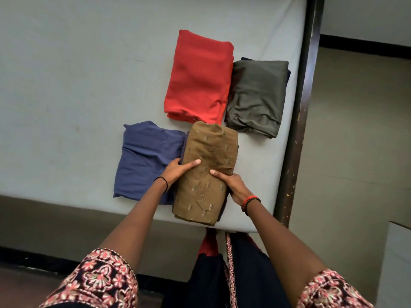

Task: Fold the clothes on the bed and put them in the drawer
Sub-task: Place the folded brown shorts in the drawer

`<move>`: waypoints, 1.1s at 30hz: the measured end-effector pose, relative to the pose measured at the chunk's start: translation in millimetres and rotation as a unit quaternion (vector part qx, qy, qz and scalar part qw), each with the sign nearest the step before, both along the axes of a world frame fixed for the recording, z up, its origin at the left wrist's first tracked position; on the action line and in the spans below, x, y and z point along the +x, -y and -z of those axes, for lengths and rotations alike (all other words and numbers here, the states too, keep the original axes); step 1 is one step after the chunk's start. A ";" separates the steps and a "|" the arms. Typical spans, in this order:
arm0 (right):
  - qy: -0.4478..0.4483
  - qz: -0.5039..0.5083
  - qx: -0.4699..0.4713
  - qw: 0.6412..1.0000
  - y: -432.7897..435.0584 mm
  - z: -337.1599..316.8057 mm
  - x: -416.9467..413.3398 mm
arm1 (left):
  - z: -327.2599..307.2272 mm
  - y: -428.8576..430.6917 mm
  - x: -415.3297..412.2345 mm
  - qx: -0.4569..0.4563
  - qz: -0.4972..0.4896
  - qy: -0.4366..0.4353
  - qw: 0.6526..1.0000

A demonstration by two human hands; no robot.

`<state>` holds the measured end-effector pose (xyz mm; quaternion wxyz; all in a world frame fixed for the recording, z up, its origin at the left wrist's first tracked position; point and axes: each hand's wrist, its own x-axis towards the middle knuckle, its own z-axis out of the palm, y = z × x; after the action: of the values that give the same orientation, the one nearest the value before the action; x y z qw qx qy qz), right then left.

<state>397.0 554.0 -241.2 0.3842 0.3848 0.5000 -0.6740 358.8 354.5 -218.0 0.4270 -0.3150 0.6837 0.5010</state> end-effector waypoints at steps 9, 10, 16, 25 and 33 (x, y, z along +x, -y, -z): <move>0.002 0.057 -0.099 0.993 0.8 -8.4 3.8 | -5.3 -5.9 8.5 0.005 -0.024 -0.039 0.999; 0.006 0.059 -0.106 0.993 0.5 -10.0 4.8 | -6.3 -5.8 9.3 0.017 -0.028 -0.042 0.999; 0.025 0.075 -0.103 0.992 -14.1 -40.5 14.3 | -32.8 -11.0 12.0 0.077 -0.061 -0.015 0.995; 0.015 0.079 -0.071 0.994 -50.7 -144.9 15.2 | -113.7 -40.7 1.1 0.088 -0.095 -0.005 0.992; -0.034 0.116 -0.035 0.992 -91.1 -235.5 32.7 | -152.7 -81.2 -6.7 0.101 0.017 0.009 0.995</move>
<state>429.7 645.1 -5.8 0.2993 0.4036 0.4410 -0.7437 352.1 435.7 -65.2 0.4717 -0.2631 0.6310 0.5568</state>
